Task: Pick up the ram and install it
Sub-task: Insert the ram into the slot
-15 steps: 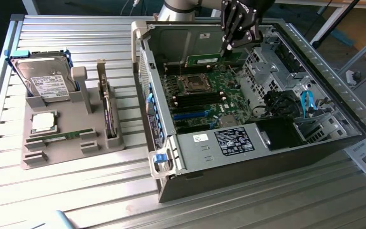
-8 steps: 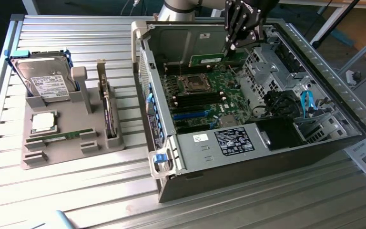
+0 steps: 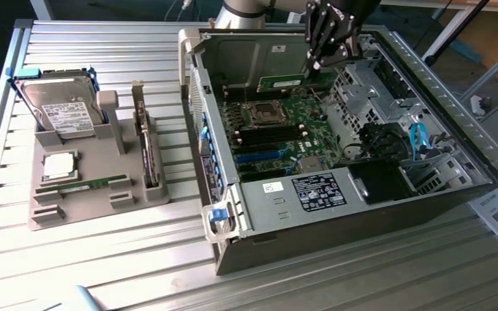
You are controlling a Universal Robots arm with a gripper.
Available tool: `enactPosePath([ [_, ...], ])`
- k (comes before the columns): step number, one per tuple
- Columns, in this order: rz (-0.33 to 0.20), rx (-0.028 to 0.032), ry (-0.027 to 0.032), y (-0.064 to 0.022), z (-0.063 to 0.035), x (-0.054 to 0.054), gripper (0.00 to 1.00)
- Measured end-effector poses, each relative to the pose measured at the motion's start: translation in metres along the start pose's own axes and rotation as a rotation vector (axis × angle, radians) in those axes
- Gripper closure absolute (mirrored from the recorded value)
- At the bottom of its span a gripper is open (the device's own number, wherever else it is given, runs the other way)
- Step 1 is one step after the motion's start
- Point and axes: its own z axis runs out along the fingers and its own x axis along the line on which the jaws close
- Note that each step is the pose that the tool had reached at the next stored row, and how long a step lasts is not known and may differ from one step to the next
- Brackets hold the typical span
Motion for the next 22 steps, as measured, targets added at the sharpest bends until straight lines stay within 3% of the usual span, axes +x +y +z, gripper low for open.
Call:
enactPosePath([
  [22, 0.000, 0.0001, -0.0005, -0.0023, 0.0240, 0.001, 0.88],
])
